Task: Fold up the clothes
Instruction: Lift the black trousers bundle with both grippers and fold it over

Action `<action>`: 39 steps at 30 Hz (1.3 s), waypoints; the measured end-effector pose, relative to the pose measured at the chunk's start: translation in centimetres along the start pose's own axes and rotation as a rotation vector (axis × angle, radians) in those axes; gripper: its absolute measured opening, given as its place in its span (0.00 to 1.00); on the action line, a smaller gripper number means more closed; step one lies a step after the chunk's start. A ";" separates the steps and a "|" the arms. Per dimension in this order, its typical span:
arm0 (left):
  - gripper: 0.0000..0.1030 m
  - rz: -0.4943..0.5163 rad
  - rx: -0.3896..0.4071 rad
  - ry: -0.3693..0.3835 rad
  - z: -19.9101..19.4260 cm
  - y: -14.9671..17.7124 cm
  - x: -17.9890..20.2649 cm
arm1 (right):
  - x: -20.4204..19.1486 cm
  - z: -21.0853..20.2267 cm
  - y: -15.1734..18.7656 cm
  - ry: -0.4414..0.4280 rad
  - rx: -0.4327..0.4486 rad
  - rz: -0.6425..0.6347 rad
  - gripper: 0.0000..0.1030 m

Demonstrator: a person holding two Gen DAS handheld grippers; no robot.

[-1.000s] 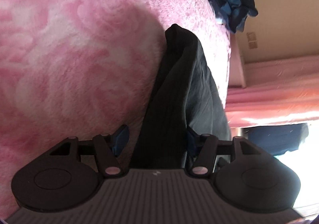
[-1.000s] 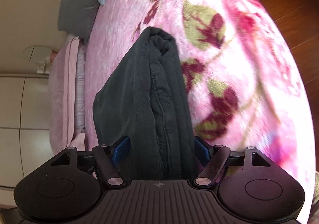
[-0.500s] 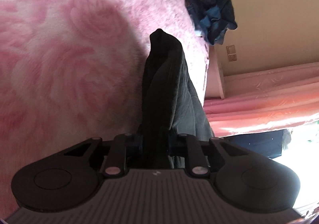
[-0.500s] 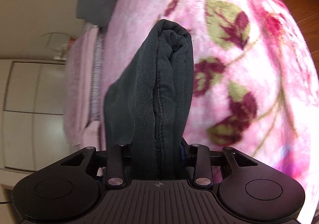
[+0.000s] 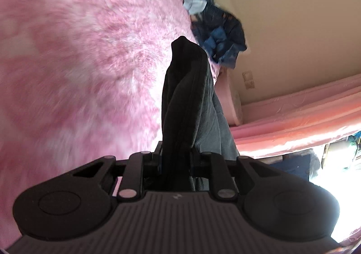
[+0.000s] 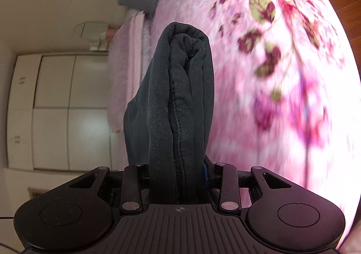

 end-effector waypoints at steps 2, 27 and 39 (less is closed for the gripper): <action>0.15 -0.003 0.046 0.002 -3.2 2.7 1.0 | -0.7 -1.4 2.5 -0.012 -0.021 -0.022 0.33; 0.15 -0.096 0.173 -0.136 -42.9 29.1 -0.1 | -1.9 -9.9 44.8 -0.022 -0.173 0.044 0.33; 0.15 0.012 0.062 -0.082 -57.8 19.7 -16.4 | -1.5 6.5 63.2 -0.092 -0.063 0.060 0.33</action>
Point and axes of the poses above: each gripper's, at about its wrist camera, not at the fingertips, and z roughly the way its jaws point, x to its right, y to its underside, the point moved 5 cm from there along z, roughly the way its jaws point, and after that the axes turned 5 degrees about z, right-handed, at the moved point
